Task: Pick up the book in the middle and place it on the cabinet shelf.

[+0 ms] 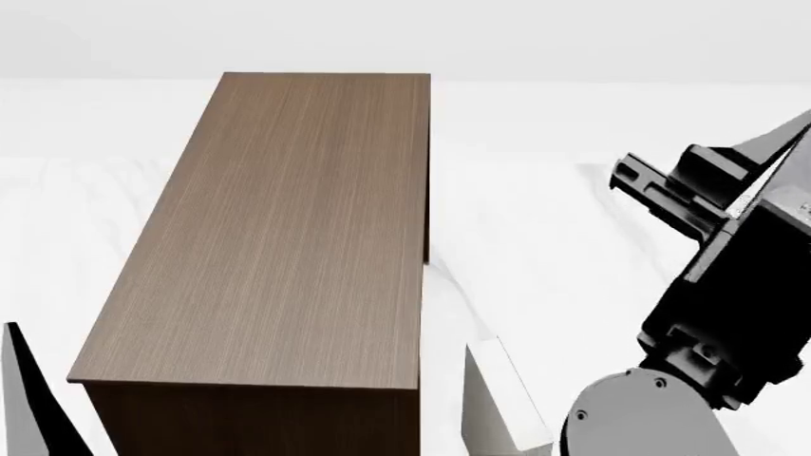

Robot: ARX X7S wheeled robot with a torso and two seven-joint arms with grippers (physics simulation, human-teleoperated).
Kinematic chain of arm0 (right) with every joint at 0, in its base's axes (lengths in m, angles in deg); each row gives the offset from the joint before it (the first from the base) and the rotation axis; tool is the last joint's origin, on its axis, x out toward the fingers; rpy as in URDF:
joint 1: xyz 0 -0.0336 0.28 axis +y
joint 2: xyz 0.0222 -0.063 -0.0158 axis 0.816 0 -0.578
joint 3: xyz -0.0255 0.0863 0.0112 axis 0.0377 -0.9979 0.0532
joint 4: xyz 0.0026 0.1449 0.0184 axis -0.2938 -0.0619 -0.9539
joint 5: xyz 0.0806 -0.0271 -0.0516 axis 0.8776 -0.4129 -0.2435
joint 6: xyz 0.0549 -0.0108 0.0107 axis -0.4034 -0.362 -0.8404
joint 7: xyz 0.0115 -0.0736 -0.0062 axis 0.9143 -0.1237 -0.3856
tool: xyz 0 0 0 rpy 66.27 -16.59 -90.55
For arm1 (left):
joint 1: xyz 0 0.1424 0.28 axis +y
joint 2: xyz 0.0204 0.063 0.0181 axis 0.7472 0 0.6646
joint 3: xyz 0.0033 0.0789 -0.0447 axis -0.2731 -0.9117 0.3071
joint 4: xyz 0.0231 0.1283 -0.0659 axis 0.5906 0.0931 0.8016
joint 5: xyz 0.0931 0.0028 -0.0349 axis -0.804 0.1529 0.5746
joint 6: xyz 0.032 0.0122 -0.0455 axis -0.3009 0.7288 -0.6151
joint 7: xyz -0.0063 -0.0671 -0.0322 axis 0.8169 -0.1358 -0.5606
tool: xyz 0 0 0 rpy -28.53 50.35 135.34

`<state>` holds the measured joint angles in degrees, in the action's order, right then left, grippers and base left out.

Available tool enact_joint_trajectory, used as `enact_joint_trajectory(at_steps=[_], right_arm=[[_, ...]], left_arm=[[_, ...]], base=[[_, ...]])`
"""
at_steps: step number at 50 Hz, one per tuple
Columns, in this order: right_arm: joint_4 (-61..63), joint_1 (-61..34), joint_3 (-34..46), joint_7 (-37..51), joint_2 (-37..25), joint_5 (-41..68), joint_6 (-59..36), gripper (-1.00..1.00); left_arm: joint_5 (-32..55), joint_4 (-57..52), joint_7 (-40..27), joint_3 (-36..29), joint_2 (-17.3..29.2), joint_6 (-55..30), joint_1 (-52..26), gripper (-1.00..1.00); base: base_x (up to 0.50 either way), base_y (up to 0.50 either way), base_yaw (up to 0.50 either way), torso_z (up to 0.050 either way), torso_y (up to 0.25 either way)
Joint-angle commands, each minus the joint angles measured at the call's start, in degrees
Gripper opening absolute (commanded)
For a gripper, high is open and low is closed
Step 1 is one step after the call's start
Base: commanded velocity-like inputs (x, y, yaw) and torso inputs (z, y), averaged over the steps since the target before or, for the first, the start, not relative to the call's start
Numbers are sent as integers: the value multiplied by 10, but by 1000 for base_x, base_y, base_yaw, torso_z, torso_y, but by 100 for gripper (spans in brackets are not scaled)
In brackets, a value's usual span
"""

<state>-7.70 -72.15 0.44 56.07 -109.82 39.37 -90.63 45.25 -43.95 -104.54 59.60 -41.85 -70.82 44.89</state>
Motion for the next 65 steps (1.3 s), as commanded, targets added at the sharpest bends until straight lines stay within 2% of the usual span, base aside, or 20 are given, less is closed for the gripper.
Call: enact_joint_trajectory(at_steps=[1, 7, 11, 17, 21, 23, 28, 42, 50, 65], right_arm=[[72, -22, -54, -90, 16, 95, 30, -100], [102, -34, -68, -114, 20, 150, 36, -100], [121, -41, -99, -134, 33, 243, 46, -100], [125, -45, -123, -144, 42, 301, 59, -100], [109, -52, -155, -149, 58, 407, 61, -100], [88, -57, -178, -136, 69, 505, 53, -100], [59, -60, -196, -129, 85, 621, 47, -100], [43, -54, -165, -108, 108, 699, 22, -100], [36, -59, -179, -100, 142, 775, 41, -100], [63, -44, -164, -104, 165, 812, 49, -100]], left_arm=[[-3, -4, 11, 15, -9, 2, 2, 100], [-3, -6, 10, 15, -8, 1, 2, 100], [-4, -6, 9, 15, -7, 1, 2, 100], [-3, -5, 8, 14, -7, 1, 1, 100], [-4, -5, 9, 12, -6, 2, 1, 100], [-4, -5, 9, 12, -6, 1, 0, 100], [-3, -6, 10, 11, -5, -1, 0, 100], [-3, -6, 9, 8, -4, -5, -1, 100], [-6, -5, 8, 5, -3, -3, 1, 100], [-9, -7, 6, 2, -1, -1, 4, 100]], base=[[0, 0, 0, 0, 10], [0, 0, 0, 0, 0], [0, 0, 0, 0, 3], [0, 0, 0, 0, 2], [0, 0, 0, 0, 0], [0, 0, 0, 0, 0], [0, 0, 0, 0, 2], [0, 0, 0, 0, 1], [0, 0, 0, 0, 1], [0, 0, 0, 0, 1]])
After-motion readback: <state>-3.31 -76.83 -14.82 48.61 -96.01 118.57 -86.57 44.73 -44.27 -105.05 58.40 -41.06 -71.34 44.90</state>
